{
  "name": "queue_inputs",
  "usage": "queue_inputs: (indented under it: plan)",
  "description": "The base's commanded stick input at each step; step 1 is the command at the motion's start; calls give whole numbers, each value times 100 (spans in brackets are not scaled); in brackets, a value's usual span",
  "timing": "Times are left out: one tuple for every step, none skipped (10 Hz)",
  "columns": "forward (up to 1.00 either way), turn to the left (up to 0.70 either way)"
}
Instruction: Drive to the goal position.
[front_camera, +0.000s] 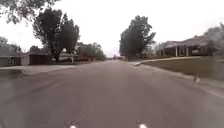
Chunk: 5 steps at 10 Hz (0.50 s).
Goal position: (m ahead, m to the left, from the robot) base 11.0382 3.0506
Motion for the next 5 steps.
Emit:
queue_inputs:
  plan:
    - [50, 0]
    - [50, 0]
    - [50, 0]
    - [50, 0]
    - [50, 0]
